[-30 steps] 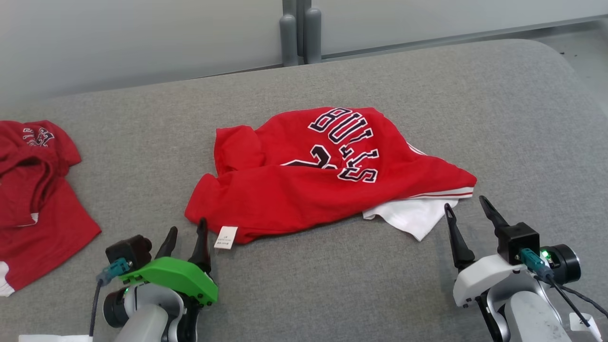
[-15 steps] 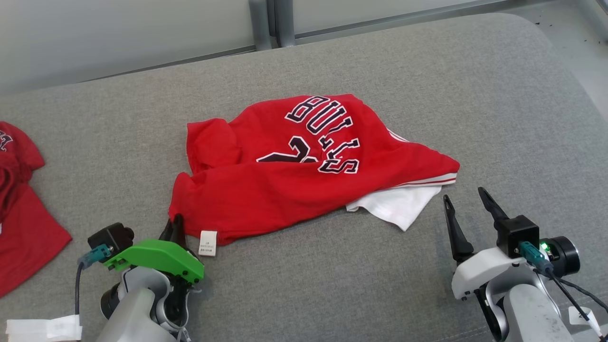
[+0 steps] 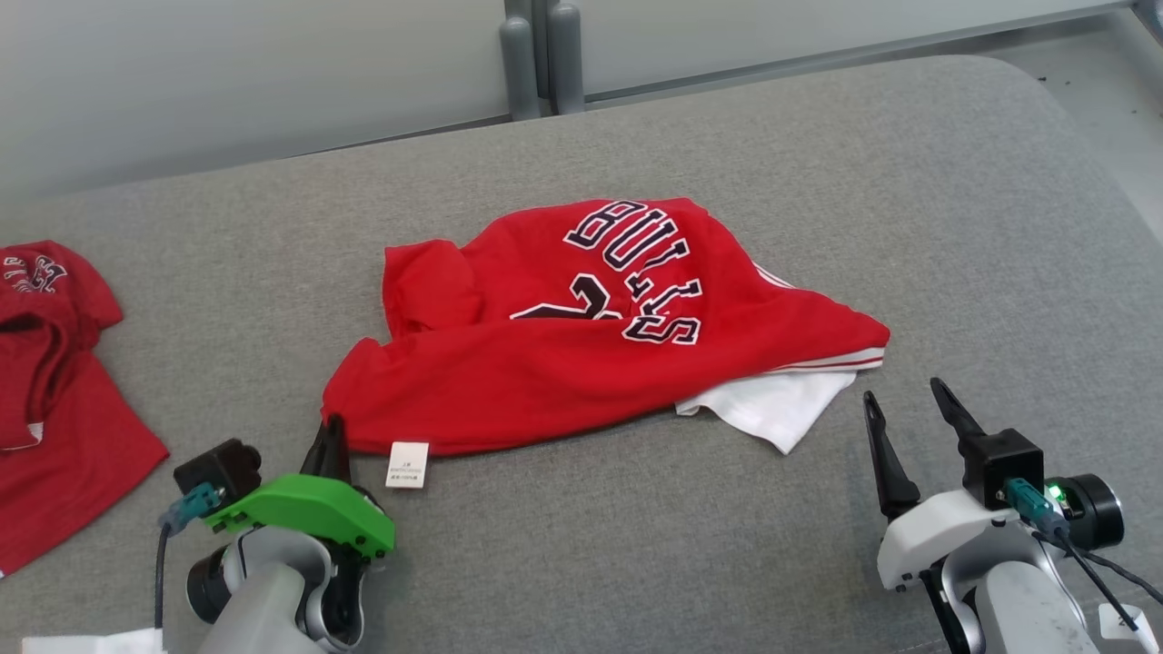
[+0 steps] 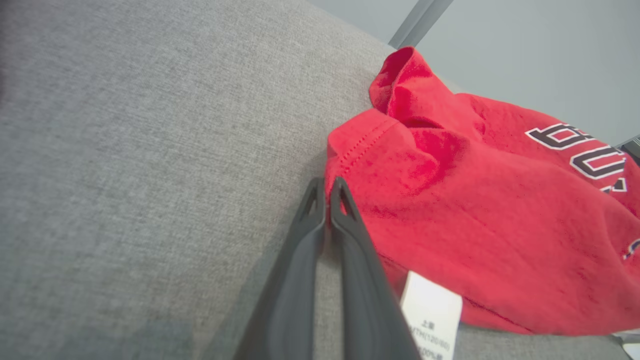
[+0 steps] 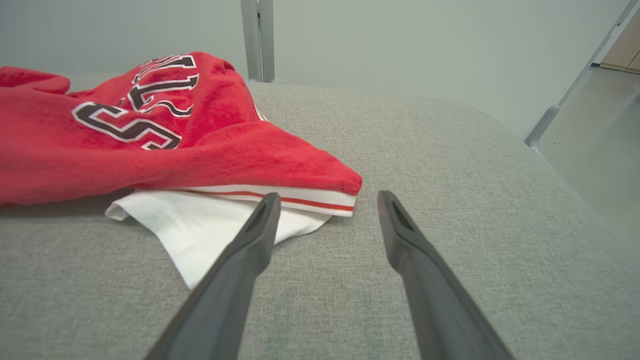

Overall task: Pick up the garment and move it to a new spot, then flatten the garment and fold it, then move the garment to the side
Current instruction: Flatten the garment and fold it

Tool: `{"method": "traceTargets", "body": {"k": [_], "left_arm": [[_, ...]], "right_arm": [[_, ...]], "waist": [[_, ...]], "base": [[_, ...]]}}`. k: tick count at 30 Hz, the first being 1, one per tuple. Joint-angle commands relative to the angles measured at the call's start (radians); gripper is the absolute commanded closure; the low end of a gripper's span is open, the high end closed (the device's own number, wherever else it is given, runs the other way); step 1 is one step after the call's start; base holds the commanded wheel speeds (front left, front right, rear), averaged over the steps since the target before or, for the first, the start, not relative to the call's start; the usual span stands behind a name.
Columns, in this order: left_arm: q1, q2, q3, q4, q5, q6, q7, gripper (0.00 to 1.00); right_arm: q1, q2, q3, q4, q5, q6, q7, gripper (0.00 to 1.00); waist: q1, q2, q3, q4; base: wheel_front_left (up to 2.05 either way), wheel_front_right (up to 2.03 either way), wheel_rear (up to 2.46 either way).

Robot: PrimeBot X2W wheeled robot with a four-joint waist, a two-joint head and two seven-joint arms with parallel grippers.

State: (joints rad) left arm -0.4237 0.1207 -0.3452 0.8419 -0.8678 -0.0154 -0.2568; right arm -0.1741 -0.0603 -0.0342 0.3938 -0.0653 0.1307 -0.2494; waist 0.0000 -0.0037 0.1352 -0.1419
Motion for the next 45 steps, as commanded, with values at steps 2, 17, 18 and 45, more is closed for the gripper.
{"method": "traceTargets", "body": {"k": [2, 17, 18, 45], "left_arm": [[0.057, 0.018, 0.027, -0.054, 0.023, 0.015, -0.009, 1.0], [0.402, -0.016, 0.153, -0.383, 0.157, 0.112, -0.009, 0.94], [0.406, -0.019, 0.158, -0.382, 0.159, 0.111, -0.009, 0.8], [0.423, -0.056, 0.213, -0.54, 0.337, 0.064, -0.008, 0.0]], "right_arm": [[0.023, -0.001, -0.01, -0.002, 0.0, 0.0, -0.007, 0.0], [0.107, 0.008, -0.021, -0.002, 0.02, 0.0, -0.004, 0.0], [0.11, 0.008, -0.019, -0.003, 0.019, 0.0, -0.004, 0.0], [0.04, 0.008, 0.109, 0.159, 0.04, 0.0, 0.0, 0.0]], "waist": [[0.0, 0.0037, -0.028, 0.038], [0.0, 0.0037, -0.09, 0.123], [0.0, 0.0037, -0.091, 0.121], [0.0, 0.0037, -0.077, 0.183]], "base": [[0.0, 0.0, 0.0], [0.0, 0.0, 0.0], [0.0, 0.0, 0.0], [0.0, 0.0, 0.0]]}}
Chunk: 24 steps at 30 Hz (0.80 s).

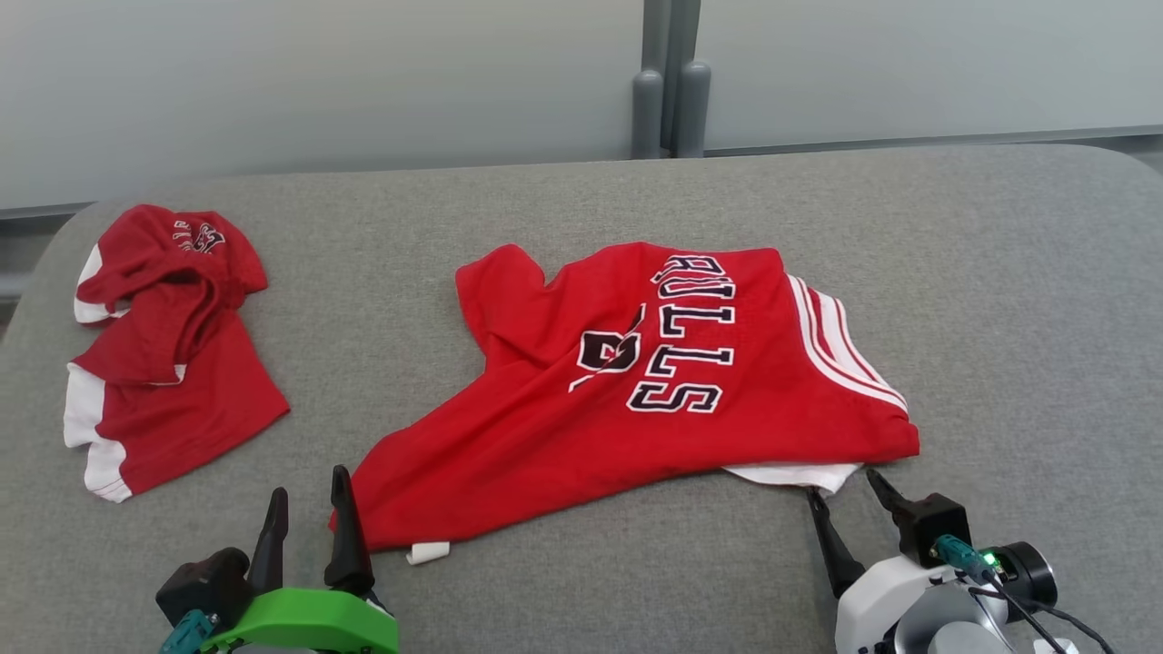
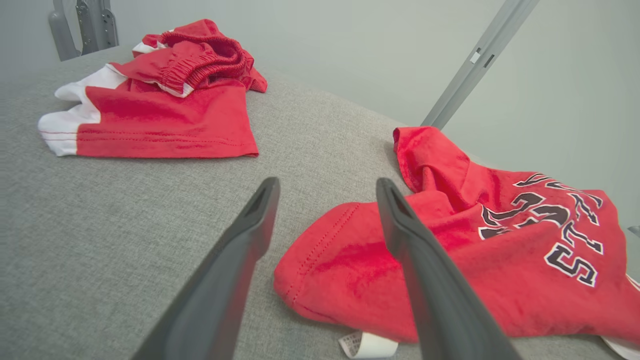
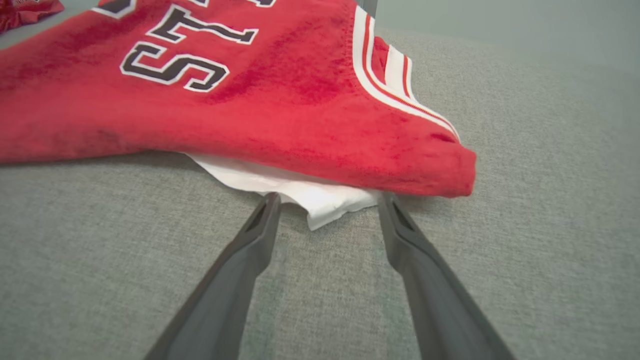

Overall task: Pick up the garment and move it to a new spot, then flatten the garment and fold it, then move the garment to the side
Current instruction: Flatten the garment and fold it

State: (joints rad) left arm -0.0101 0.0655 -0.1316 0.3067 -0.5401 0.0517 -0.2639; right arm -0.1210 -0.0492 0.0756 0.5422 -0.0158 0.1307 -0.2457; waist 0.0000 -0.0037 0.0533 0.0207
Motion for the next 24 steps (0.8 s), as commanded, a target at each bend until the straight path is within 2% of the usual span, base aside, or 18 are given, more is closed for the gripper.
{"method": "traceTargets", "body": {"k": [1, 2, 3, 4, 5, 6, 7, 11, 16, 24], "left_arm": [[0.009, -0.002, -0.005, -0.011, 0.01, -0.003, 0.0, 0.0], [0.009, -0.003, -0.008, -0.018, 0.01, -0.001, 0.0, 0.0], [0.009, -0.003, -0.01, -0.023, 0.01, 0.001, 0.0, 0.0], [0.01, -0.003, -0.011, -0.027, 0.011, 0.003, 0.0, 0.0], [0.01, -0.004, -0.012, -0.031, 0.011, 0.006, 0.0, 0.0], [0.011, -0.004, -0.012, -0.034, 0.012, 0.008, 0.0, 0.0], [0.013, -0.004, -0.011, -0.037, 0.012, 0.01, 0.0, 0.0], [0.022, -0.006, -0.002, -0.053, 0.009, 0.015, 0.0, 0.0], [0.024, -0.008, -0.008, -0.063, 0.006, 0.009, 0.0, 0.0], [0.025, -0.011, -0.021, -0.068, 0.005, 0.012, 0.0, 0.0]], "right_arm": [[-0.026, -0.003, -0.002, 0.03, -0.02, 0.0, -0.005, 0.0], [-0.038, -0.003, -0.006, 0.046, -0.037, 0.0, -0.007, 0.18], [-0.048, -0.002, -0.009, 0.066, -0.053, 0.0, -0.01, 0.53], [-0.057, -0.003, -0.014, 0.084, -0.067, 0.0, -0.012, 0.64], [-0.066, -0.003, -0.021, 0.102, -0.081, 0.0, -0.012, 0.7], [-0.075, -0.003, -0.028, 0.114, -0.093, 0.0, -0.014, 0.83], [-0.084, -0.003, -0.035, 0.123, -0.097, 0.0, -0.014, 1.0], [-0.091, -0.004, -0.053, 0.133, -0.111, 0.0, -0.02, 1.0], [-0.046, -0.021, -0.074, 0.072, -0.136, 0.0, -0.02, 1.0], [0.056, -0.066, -0.107, -0.03, -0.2, 0.0, -0.02, 1.0]], "waist": [[0.0, 0.0037, 0.007, 0.027], [0.0, 0.0037, 0.008, 0.032], [0.0, 0.0037, 0.009, 0.036], [0.0, 0.0037, 0.01, 0.039], [0.0, 0.0037, 0.011, 0.041], [0.0, 0.0037, 0.012, 0.041], [0.0, 0.0037, 0.014, 0.04], [0.0, 0.0037, 0.016, 0.013], [0.0, 0.0037, 0.018, -0.043], [0.0, 0.0037, 0.022, -0.076]], "base": [[0.0, 0.0, 0.0], [0.0, 0.0, 0.0], [0.0, 0.0, 0.0], [0.0, 0.0, 0.0], [0.0, 0.0, 0.0], [0.0, 0.0, 0.0], [0.0, 0.0, 0.0], [0.0, 0.0, 0.0], [0.0, 0.0, 0.0], [0.0, 0.0, 0.0]]}}
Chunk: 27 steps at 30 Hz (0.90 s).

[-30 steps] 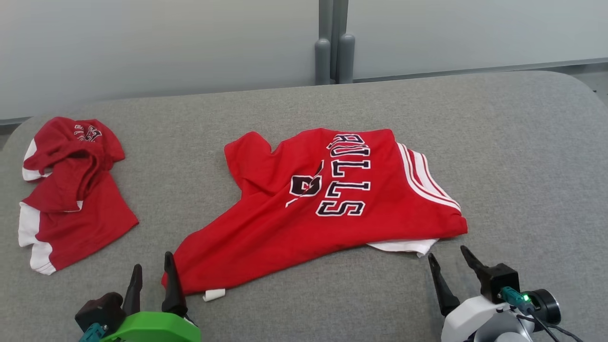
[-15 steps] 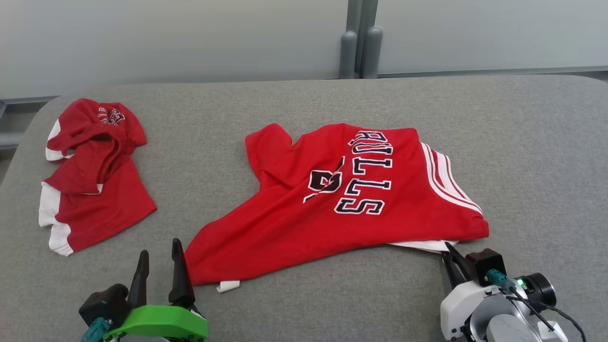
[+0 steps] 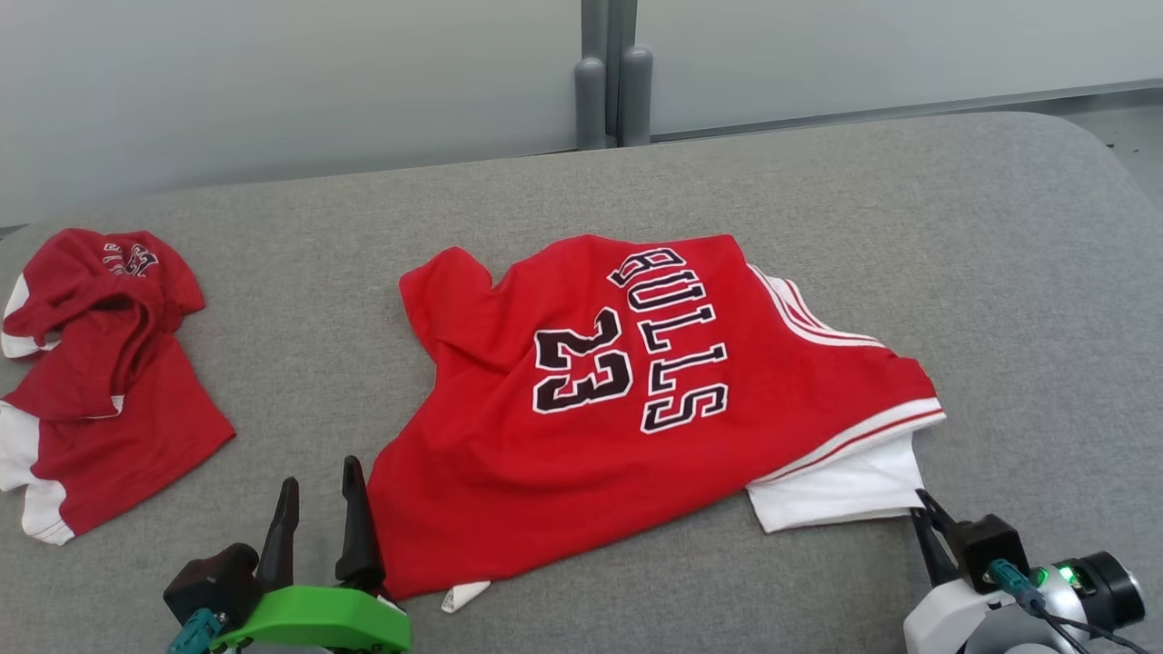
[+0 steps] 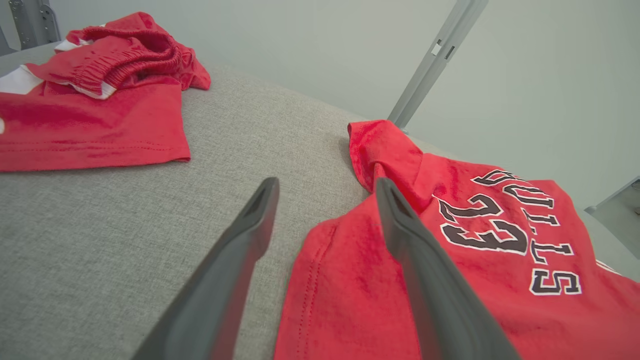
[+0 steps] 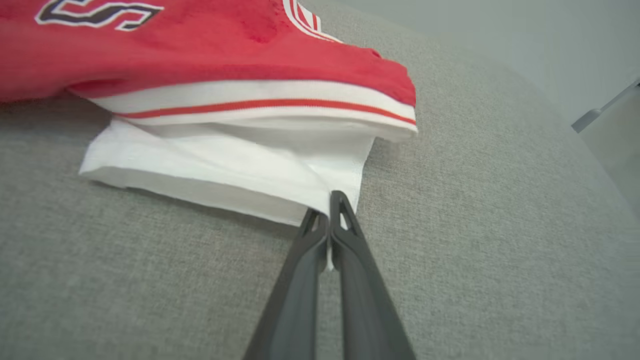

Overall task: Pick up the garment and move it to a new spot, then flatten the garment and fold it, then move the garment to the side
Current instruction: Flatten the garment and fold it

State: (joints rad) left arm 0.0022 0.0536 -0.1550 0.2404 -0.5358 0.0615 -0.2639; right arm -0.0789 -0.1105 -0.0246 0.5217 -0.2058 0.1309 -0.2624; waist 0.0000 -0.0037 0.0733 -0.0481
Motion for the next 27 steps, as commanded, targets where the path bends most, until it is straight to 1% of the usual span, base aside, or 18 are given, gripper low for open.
{"method": "traceTargets", "body": {"k": [1, 7, 8, 9, 10, 11, 14, 22, 27], "left_arm": [[0.012, 0.001, 0.002, -0.001, 0.0, 0.003, 0.0, 0.0], [0.011, 0.0, -0.001, 0.004, -0.001, 0.005, 0.0, 0.0], [0.011, 0.0, -0.002, 0.005, -0.001, 0.004, 0.0, 0.0], [0.011, 0.0, -0.002, 0.005, -0.001, 0.004, 0.0, 0.0], [0.012, 0.0, -0.003, 0.005, -0.001, 0.003, 0.0, 0.0], [0.013, 0.0, -0.002, 0.003, -0.001, 0.003, 0.0, 0.0], [0.02, 0.004, 0.002, -0.006, 0.001, -0.001, 0.0, 0.0], [0.038, 0.016, 0.011, -0.051, 0.026, -0.001, 0.0, 0.0], [0.05, 0.018, 0.008, -0.068, 0.046, 0.001, 0.0, 0.0]], "right_arm": [[0.022, -0.006, -0.017, -0.016, -0.017, 0.0, -0.004, 1.0], [0.036, -0.003, -0.035, -0.018, -0.037, 0.0, -0.004, 1.0], [0.038, 0.001, -0.03, -0.016, -0.035, 0.0, -0.004, 0.85], [0.039, 0.004, -0.027, -0.018, -0.031, 0.0, -0.004, 0.66], [0.042, 0.005, -0.024, -0.022, -0.026, 0.0, -0.004, 0.3], [0.047, 0.007, -0.022, -0.026, -0.021, 0.0, -0.004, 0.0], [0.066, 0.009, -0.016, -0.05, -0.013, 0.0, -0.004, 0.0], [0.141, 0.003, -0.026, -0.165, 0.019, 0.0, -0.004, 0.0], [0.156, -0.006, -0.038, -0.233, 0.049, 0.0, 0.001, 0.0]], "waist": [[0.0, 0.0037, 0.003, -0.01], [0.0, 0.0037, 0.003, -0.016], [0.0, 0.0037, 0.002, -0.016], [0.0, 0.0037, 0.002, -0.016], [0.0, 0.0037, 0.001, -0.017], [0.0, 0.0037, 0.0, -0.017], [0.0, 0.0037, -0.006, -0.023], [0.0, 0.0037, -0.022, -0.045], [0.0, 0.0037, -0.043, -0.054]], "base": [[0.0, 0.0, 0.0], [0.0, 0.0, 0.0], [0.0, 0.0, 0.0], [0.0, 0.0, 0.0], [0.0, 0.0, 0.0], [0.0, 0.0, 0.0], [0.0, 0.0, 0.0], [0.0, 0.0, 0.0], [0.0, 0.0, 0.0]]}}
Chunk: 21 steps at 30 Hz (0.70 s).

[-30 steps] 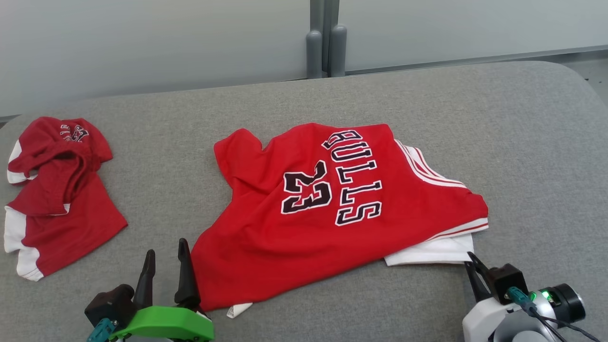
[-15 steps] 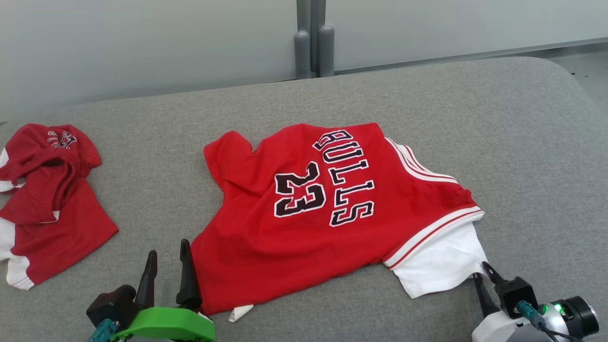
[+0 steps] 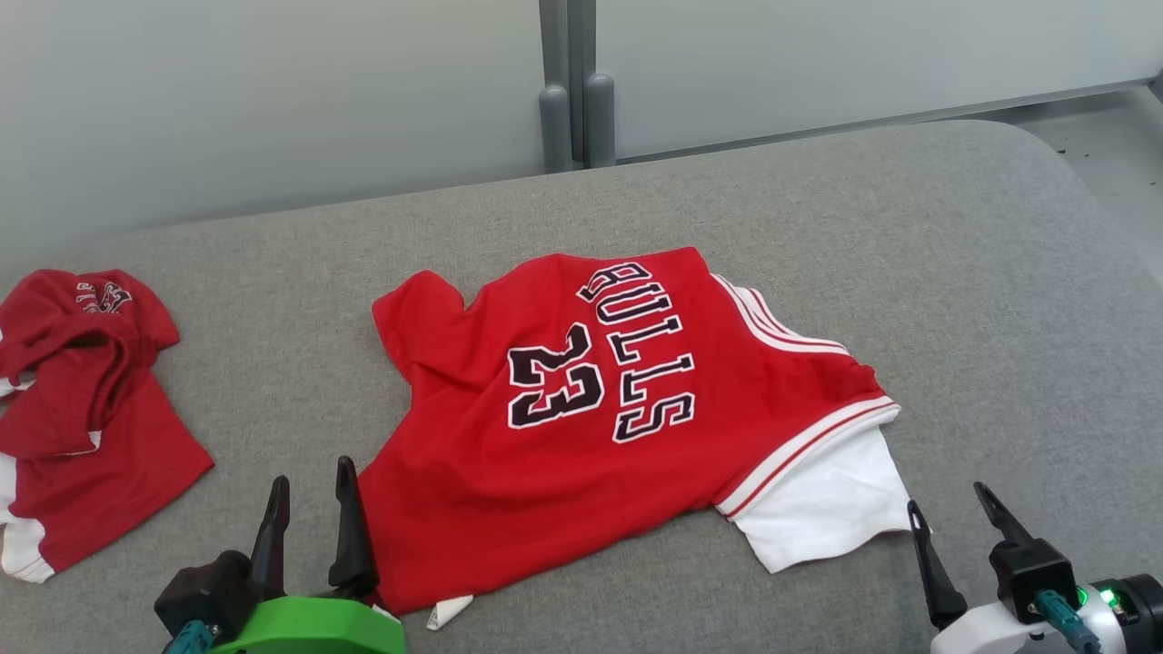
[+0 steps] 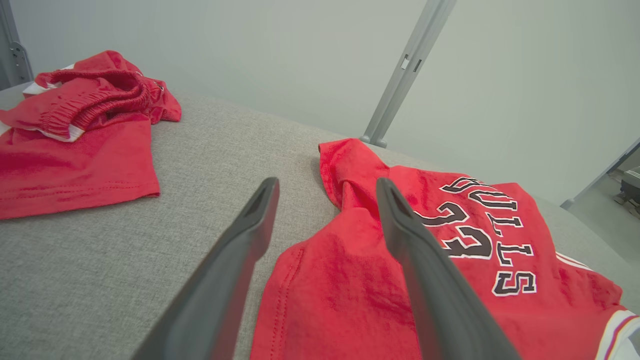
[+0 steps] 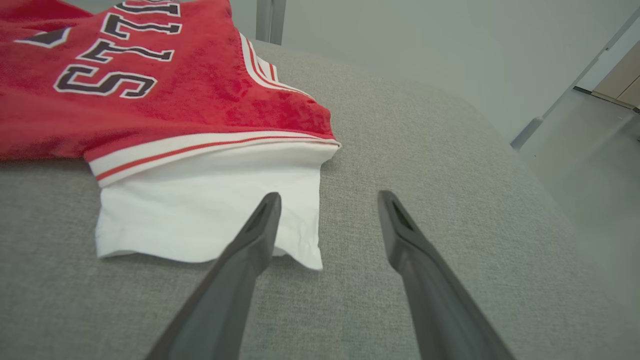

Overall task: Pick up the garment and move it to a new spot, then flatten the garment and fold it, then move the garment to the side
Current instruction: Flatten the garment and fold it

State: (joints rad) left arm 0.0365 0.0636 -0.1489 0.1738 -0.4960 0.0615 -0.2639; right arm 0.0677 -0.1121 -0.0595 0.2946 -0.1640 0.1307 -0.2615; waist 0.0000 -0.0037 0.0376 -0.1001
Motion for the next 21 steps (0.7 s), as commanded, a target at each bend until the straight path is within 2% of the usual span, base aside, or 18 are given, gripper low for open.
{"method": "traceTargets", "body": {"k": [1, 9, 21], "left_arm": [[0.017, 0.008, 0.002, -0.005, 0.009, 0.002, 0.0, 0.0], [0.026, 0.012, -0.019, -0.028, 0.029, 0.006, 0.0, 0.0], [0.067, 0.048, -0.03, -0.045, 0.059, 0.028, 0.01, 0.0]], "right_arm": [[0.006, -0.004, -0.005, -0.022, 0.011, 0.0, 0.004, 0.0], [-0.042, 0.002, 0.005, -0.104, 0.036, 0.0, 0.042, 0.0], [-0.116, 0.039, 0.074, -0.076, 0.075, 0.0, 0.04, 0.0]], "waist": [[0.0, 0.0037, -0.012, -0.003], [0.0, 0.0037, -0.05, 0.014], [0.0, 0.0037, -0.087, 0.061]], "base": [[0.0, 0.0, 0.0], [0.0, 0.0, 0.0], [0.0, 0.0, 0.0]]}}
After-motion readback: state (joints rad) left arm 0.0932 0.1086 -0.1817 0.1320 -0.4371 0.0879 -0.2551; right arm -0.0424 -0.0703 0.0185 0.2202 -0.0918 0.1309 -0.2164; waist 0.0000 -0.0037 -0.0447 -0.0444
